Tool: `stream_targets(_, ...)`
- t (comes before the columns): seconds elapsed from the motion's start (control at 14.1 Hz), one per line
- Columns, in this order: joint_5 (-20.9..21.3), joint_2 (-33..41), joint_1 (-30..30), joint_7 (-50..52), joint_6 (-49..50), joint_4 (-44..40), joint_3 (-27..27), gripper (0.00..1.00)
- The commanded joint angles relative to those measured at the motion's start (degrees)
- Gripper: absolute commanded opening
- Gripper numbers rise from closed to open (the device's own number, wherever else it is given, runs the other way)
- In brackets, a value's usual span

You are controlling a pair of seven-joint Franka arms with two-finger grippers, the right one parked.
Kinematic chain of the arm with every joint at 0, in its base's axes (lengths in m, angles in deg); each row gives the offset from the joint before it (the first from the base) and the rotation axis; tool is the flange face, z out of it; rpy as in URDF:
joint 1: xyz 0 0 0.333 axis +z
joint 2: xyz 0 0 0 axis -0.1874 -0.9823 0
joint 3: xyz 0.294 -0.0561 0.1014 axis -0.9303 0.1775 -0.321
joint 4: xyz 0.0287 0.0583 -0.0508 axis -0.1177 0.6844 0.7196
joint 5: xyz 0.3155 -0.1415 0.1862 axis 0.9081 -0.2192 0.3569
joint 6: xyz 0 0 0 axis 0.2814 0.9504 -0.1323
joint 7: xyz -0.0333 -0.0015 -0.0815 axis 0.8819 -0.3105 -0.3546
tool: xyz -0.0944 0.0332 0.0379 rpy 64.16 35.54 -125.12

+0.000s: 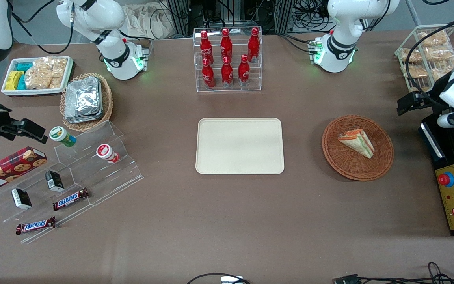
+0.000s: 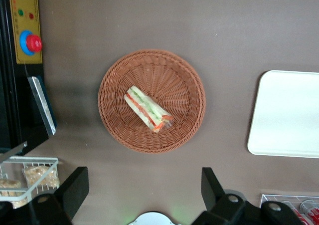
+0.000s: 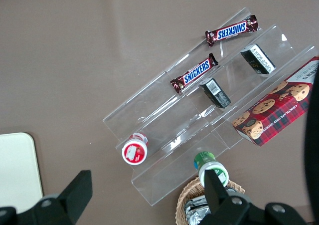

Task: Place sandwich from basket to tray
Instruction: 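Move the left gripper toward the sandwich in the wicker basket, then lower the open left gripper around the upright wrapped sandwich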

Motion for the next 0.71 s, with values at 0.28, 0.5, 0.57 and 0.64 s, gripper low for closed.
stream_targets(0.28,-0.18,7.59,1.78,11.93,-18.49,22.72,-0.2,1.0)
stream_targets(0.5,-0.62,10.5,2.47,14.15,-26.14,32.57,-0.2,1.0)
stream_targets(0.57,-0.71,10.76,3.18,15.28,-27.99,34.43,-0.2,1.0)
stream_targets(0.64,-0.71,10.77,3.36,16.69,-29.23,35.75,-0.2,1.0)
